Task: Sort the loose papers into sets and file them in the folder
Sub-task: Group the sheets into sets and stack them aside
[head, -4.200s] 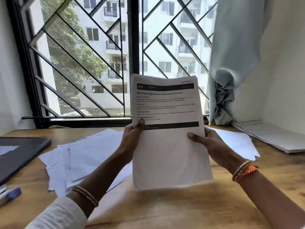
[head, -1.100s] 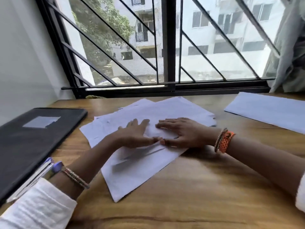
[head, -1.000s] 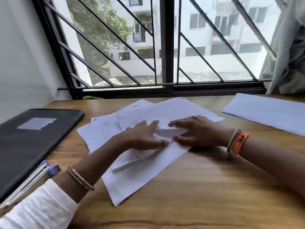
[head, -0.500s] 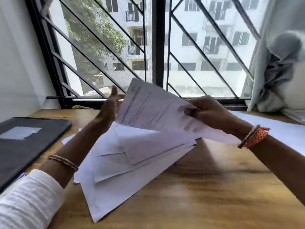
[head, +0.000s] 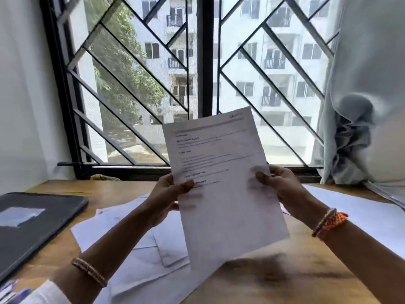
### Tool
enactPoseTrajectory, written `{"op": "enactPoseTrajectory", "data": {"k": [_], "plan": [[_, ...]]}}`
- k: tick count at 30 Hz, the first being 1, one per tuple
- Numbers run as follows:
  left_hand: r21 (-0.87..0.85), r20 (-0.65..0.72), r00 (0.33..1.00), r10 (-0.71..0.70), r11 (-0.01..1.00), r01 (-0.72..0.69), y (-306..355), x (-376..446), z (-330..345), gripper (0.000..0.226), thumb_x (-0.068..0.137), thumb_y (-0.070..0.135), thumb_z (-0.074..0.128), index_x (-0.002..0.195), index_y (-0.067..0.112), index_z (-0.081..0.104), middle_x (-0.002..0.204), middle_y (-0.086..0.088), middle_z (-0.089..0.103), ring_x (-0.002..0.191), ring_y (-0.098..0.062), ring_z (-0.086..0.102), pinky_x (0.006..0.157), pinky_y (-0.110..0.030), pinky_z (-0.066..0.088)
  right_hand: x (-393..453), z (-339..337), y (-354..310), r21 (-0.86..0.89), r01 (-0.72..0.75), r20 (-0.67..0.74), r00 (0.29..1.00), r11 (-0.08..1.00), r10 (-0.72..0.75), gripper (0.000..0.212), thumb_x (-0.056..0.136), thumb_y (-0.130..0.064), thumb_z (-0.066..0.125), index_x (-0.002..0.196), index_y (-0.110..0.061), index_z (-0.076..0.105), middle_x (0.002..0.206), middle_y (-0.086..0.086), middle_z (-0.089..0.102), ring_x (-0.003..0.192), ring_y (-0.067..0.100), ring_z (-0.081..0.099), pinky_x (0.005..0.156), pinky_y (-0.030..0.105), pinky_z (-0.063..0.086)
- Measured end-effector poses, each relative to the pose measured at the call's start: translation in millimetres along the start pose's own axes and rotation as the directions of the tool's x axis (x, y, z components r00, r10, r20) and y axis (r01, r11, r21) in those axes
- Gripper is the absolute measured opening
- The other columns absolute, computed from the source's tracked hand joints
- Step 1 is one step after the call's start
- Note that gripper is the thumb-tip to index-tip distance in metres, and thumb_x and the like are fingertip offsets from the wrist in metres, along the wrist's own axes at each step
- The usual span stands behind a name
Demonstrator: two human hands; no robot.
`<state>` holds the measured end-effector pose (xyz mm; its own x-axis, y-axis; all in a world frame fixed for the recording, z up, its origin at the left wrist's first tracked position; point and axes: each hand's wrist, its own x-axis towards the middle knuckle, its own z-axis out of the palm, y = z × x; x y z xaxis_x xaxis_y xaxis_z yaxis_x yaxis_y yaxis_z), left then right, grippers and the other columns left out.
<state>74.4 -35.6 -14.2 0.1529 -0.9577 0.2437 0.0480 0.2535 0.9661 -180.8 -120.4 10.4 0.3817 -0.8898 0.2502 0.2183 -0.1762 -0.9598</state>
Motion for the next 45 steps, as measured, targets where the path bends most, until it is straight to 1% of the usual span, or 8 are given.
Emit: {"op": "enactPoseTrajectory", "data": {"k": [7, 18, 21, 24, 28, 35, 38, 45], "plan": [[0.044, -0.056, 0.998, -0.035, 0.998, 0.037, -6, -1, 0, 0.019, 0.087, 0.007, 0.064, 0.105, 0.013, 0.066, 0.091, -0.003, 0.074, 0.075, -0.019, 0.072, 0.056, -0.037, 0.058, 5, -2, 10, 0.026, -0.027, 0.036, 0.999, 0.999, 0.026, 0.095, 0.009, -0.051, 0.093, 0.089, -0.007, 0.070, 0.079, 0.007, 0.073, 0.063, 0.015, 0.069, 0.052, 0.024, 0.054], [0.084, 0.000, 1.000, -0.015, 0.996, 0.015, -11, -3, -6, 0.049, 0.065, 0.046, 0.081, 0.104, 0.018, 0.068, 0.096, -0.003, 0.073, 0.078, -0.018, 0.072, 0.056, -0.033, 0.057, -5, -1, 9, -0.127, -0.176, 0.112, 0.975, 0.976, 0.191, 0.030, 0.078, -0.017, 0.072, 0.104, -0.004, 0.068, 0.099, 0.011, 0.073, 0.078, 0.020, 0.071, 0.062, 0.029, 0.057], [0.273, 0.052, 0.998, -0.032, 0.962, 0.017, -12, -3, -6, 0.052, 0.074, 0.049, 0.070, 0.117, 0.021, 0.059, 0.107, -0.005, 0.071, 0.096, -0.021, 0.069, 0.072, -0.035, 0.058, -1, -7, 3, -0.325, 0.030, -0.189, 0.977, 0.945, -0.096, 0.010, 0.082, -0.009, 0.072, 0.092, -0.010, 0.072, 0.091, 0.015, 0.071, 0.069, 0.016, 0.065, 0.055, 0.020, 0.051], [0.541, 0.074, 0.997, -0.038, 0.841, -0.008, -18, -2, -7, 0.043, 0.089, 0.028, 0.062, 0.129, 0.021, 0.048, 0.123, -0.008, 0.061, 0.116, -0.021, 0.059, 0.087, -0.028, 0.051, 1, -30, -17, -0.904, 0.206, -0.154, 0.660, 0.375, -0.735, 0.023, 0.085, -0.004, 0.059, 0.097, -0.013, 0.076, 0.085, 0.017, 0.073, 0.074, 0.023, 0.068, 0.060, 0.023, 0.045], [0.881, 0.208, 0.954, -0.217, 0.465, -0.087, -17, -11, 4, 0.077, 0.083, 0.050, 0.062, 0.147, 0.024, 0.028, 0.150, -0.001, 0.036, 0.137, -0.015, 0.034, 0.107, -0.024, 0.027, -17, -68, -37, -0.980, 0.195, 0.134, 0.458, -0.048, -0.879, 0.051, 0.075, 0.005, 0.044, 0.115, -0.013, 0.070, 0.113, 0.009, 0.070, 0.103, 0.026, 0.067, 0.090, 0.034, 0.050], [0.973, 0.228, 0.900, -0.371, 0.128, -0.193, -23, -26, 35, 0.073, 0.085, 0.062, 0.049, 0.141, 0.016, 0.038, 0.145, -0.004, 0.042, 0.131, -0.023, 0.040, 0.106, -0.029, 0.031, -44, -108, 17, -0.901, -0.216, -0.113, 0.954, -0.377, -0.276, 0.031, 0.081, -0.002, 0.056, 0.109, -0.012, 0.066, 0.104, 0.017, 0.066, 0.097, 0.038, 0.064, 0.079, 0.038, 0.051], [0.944, 0.328, 0.911, -0.249, 0.114, -0.309, -26, -26, 34, 0.017, 0.091, 0.038, 0.053, 0.088, 0.022, 0.050, 0.085, -0.001, 0.058, 0.087, -0.026, 0.055, 0.074, -0.031, 0.042, -49, -105, 24, -0.878, -0.251, -0.303, 0.950, -0.407, 0.069, 0.025, 0.091, -0.012, 0.049, 0.114, -0.011, 0.057, 0.123, 0.014, 0.056, 0.114, 0.033, 0.056, 0.089, 0.036, 0.045], [0.920, 0.390, 0.901, -0.188, 0.125, -0.372, -20, -20, 39, 0.036, 0.099, 0.019, 0.038, 0.063, 0.013, 0.043, 0.062, -0.001, 0.048, 0.064, -0.022, 0.045, 0.061, -0.032, 0.031, -42, -43, 9, -0.987, 0.017, -0.022, 0.972, -0.161, 0.235, 0.043, 0.090, -0.049, 0.056, 0.110, -0.011, 0.051, 0.131, 0.011, 0.053, 0.120, 0.029, 0.048, 0.095, 0.038, 0.037]]}}
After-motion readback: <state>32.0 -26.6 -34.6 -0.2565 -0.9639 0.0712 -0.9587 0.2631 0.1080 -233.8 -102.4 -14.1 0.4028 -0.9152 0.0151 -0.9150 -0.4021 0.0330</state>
